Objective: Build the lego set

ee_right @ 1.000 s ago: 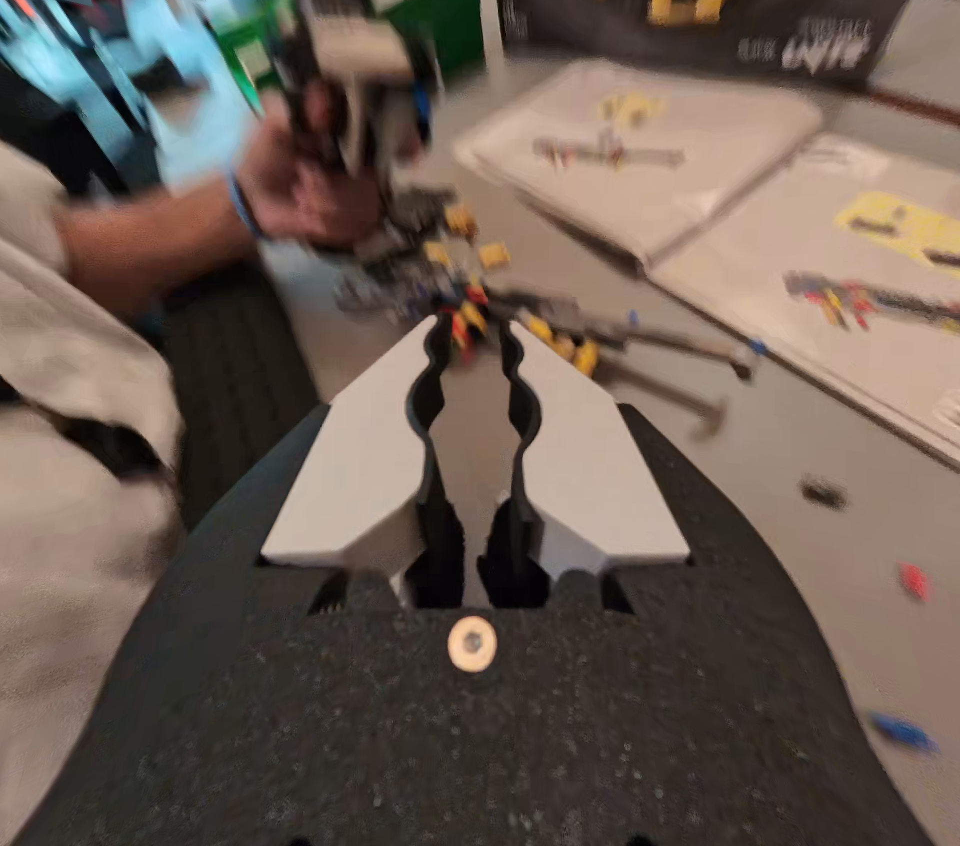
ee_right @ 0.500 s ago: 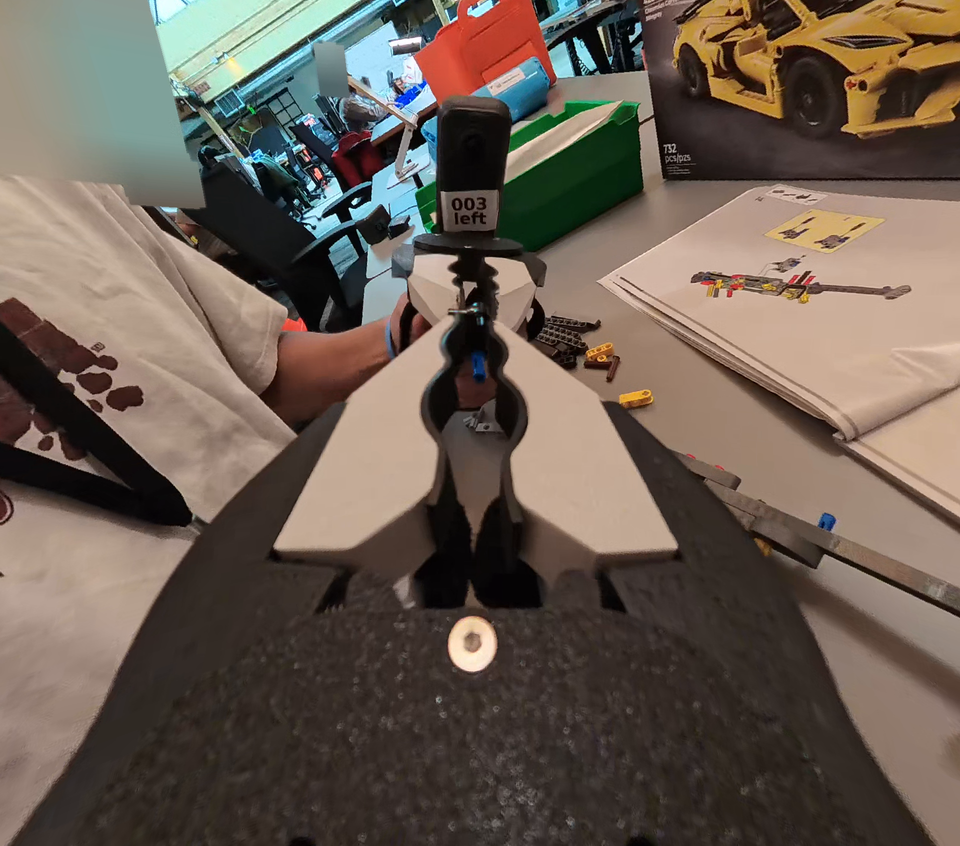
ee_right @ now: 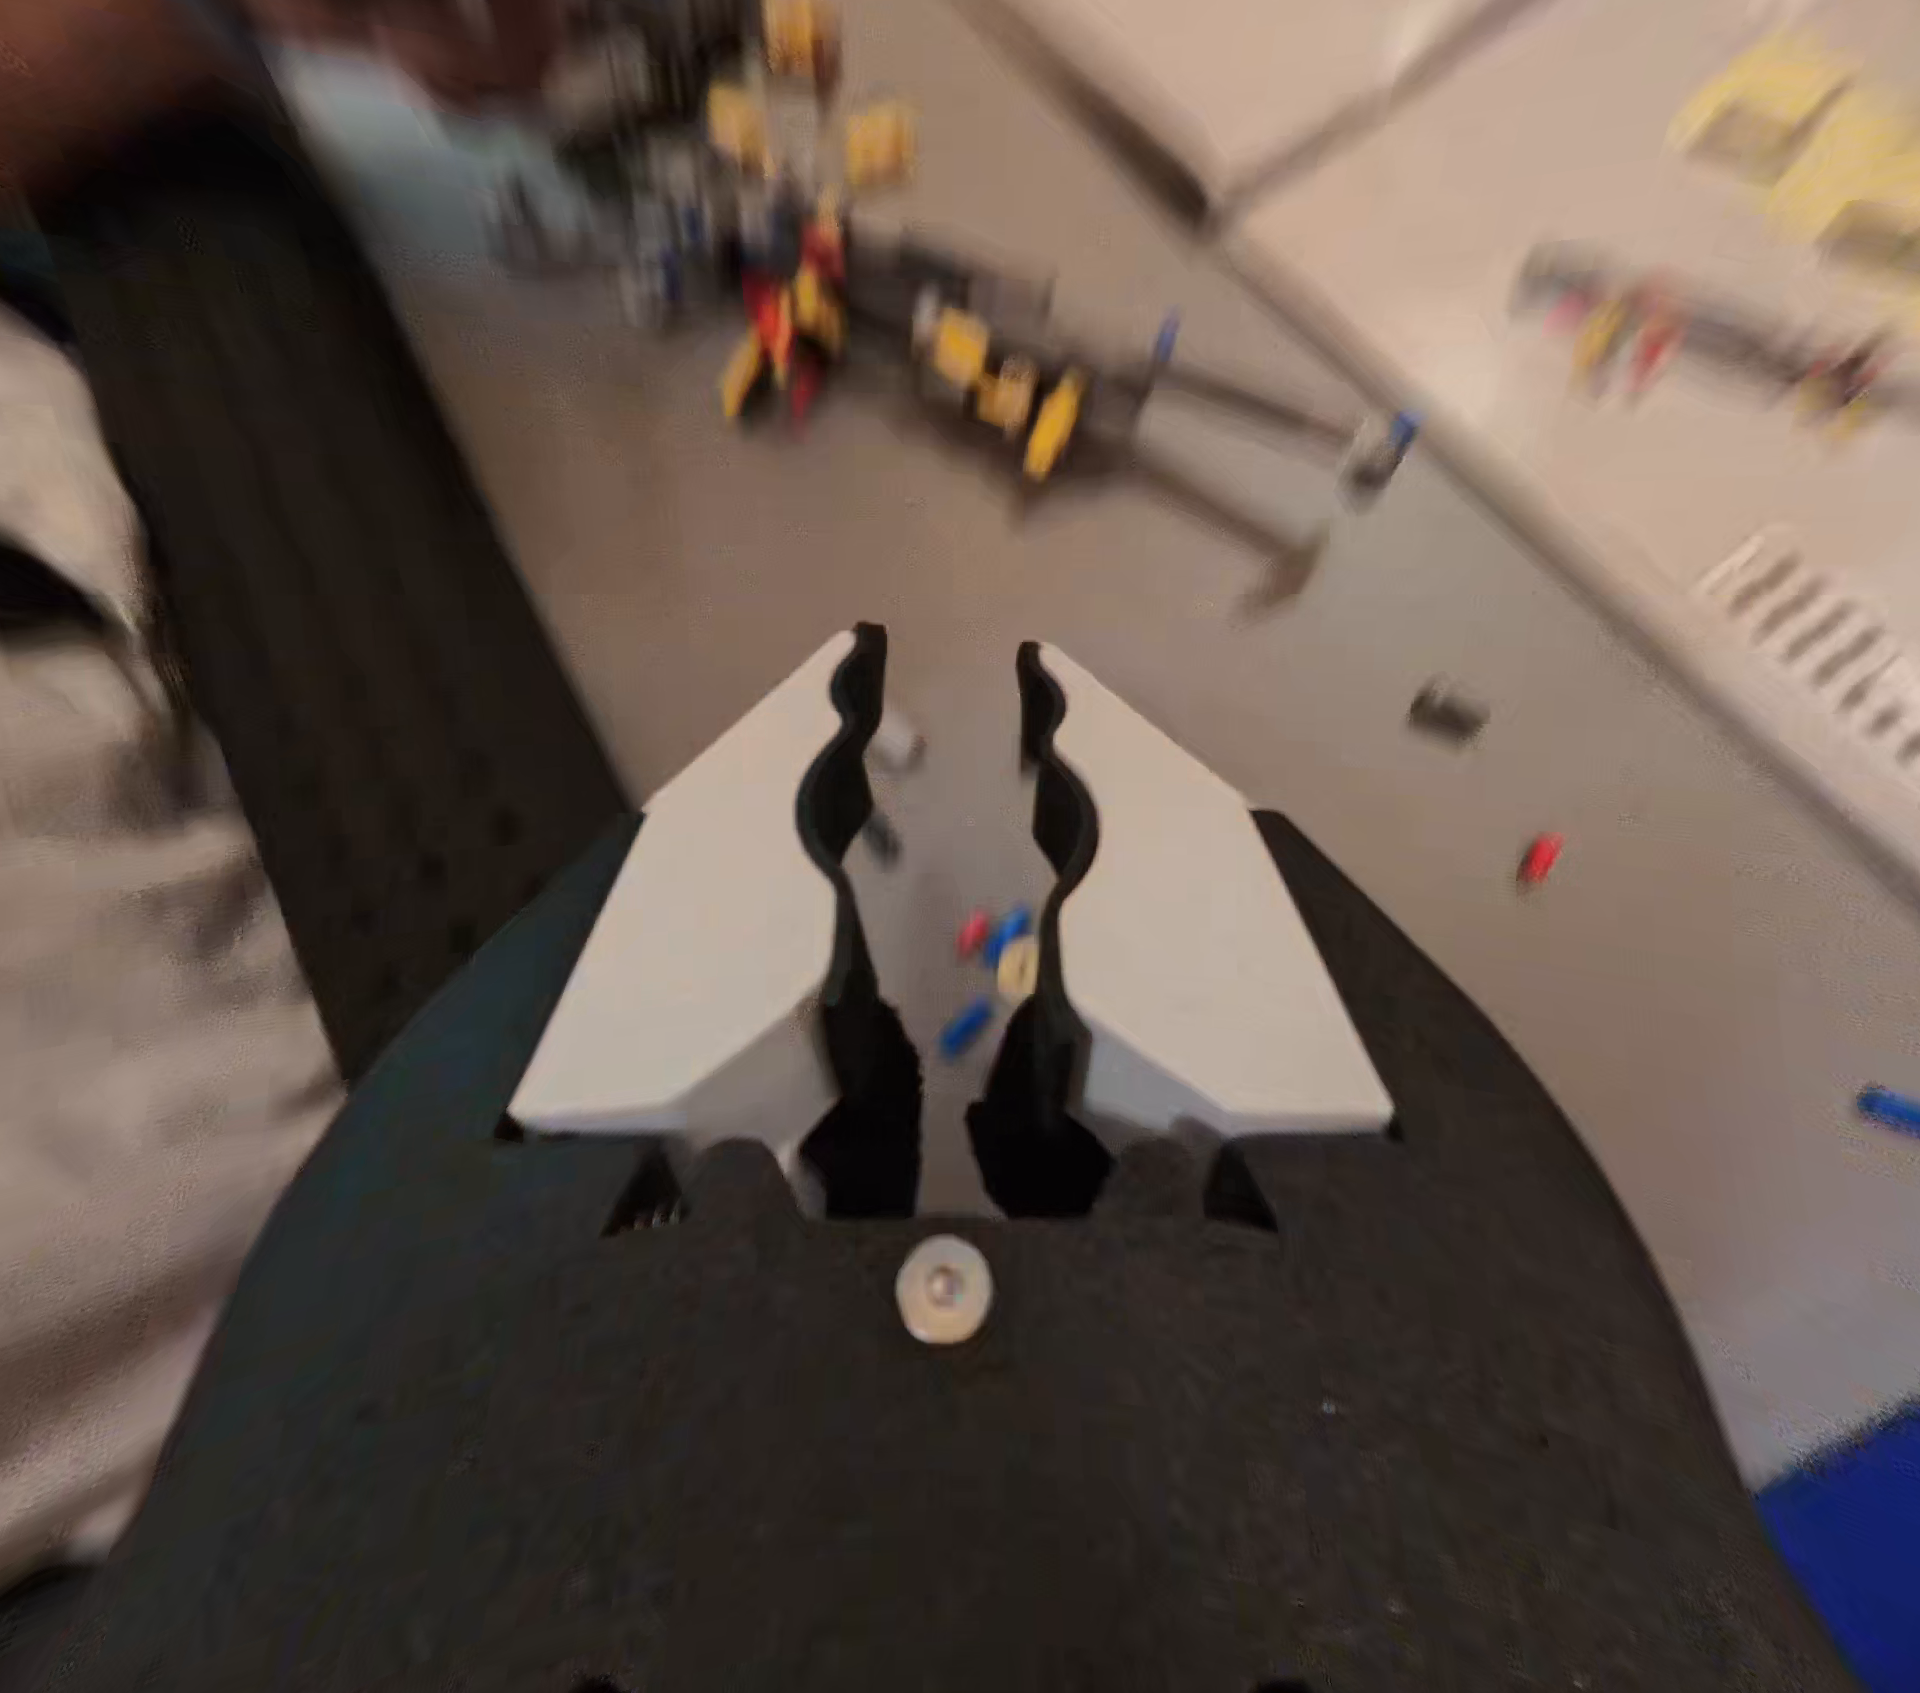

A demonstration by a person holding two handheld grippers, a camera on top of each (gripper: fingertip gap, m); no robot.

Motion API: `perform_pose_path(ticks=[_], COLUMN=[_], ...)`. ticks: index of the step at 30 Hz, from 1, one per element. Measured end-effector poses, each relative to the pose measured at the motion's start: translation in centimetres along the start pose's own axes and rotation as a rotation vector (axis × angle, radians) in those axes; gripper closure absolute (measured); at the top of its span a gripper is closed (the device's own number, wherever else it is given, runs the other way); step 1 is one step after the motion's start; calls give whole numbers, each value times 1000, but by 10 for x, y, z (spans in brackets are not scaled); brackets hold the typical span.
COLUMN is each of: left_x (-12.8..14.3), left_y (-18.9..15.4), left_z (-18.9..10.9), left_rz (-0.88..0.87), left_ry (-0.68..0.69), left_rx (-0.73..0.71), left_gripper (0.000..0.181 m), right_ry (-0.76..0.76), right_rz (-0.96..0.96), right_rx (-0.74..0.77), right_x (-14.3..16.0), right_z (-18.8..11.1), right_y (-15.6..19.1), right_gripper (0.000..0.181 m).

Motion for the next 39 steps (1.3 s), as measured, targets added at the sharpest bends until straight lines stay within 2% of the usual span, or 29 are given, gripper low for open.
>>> perform_pose_path(ticks=[1, 3, 5, 7, 10, 18, 21, 24, 26, 30, 33, 39], left_x=[-1, 0, 0, 1, 1, -1, -2, -2, -2, -3, -2, -5], left_y=[1, 1, 1, 1, 3, 6, 7, 8, 8, 8, 7, 5], left_z=[-1, 0, 1, 2, 2, -3, -4, -4, -5, -5, -5, -7], left_rz=[-11, -16, -16, -33, -58, -61, -65, -67, -72, -70, -54, -33], left_ry=[-4, -3, -6, -1, -13, -32, -43, -46, -54, -59, -50, -50], left_rx=[2, 5, 3, 11, 22, 2, 0, -6, -9, -17, -35, -49], left_gripper=[175, 175, 175, 175, 175, 175, 175, 175, 175, 175, 175, 175], right_ry=[88, 152, 174, 131, 82, 120, 173, 339, 527, 860, 1138, 1405], right_rz=[-5, -37, -105, -141, -188, -274, -329, -366, -345, -245, -211, -173], right_rx=[-4, 12, 45, 28, -17, -53, -55, -13, 36, 14, 33, -29], right_x=[17, 41, 59, 68, 70, 65, 54, 27, 4, -34, -35, -20], right_z=[5, 13, 18, 22, 29, 37, 38, 27, 18, 17, 26, 42], right_y=[4, 13, 17, 19, 18, 13, 12, -11, -40, -87, -106, -113], right_gripper=[158, 159, 160, 162, 164, 178, 179, 179, 179, 179, 179, 179])
Point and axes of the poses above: each gripper's, where its closed fingertips meet, z out along the fingers, x out of its underside, y = z × x across the jaws, the point moved 10 cm from there along -z, back along the fingers, and after that the axes turned 3 degrees about -x, right-handed, at the moved point
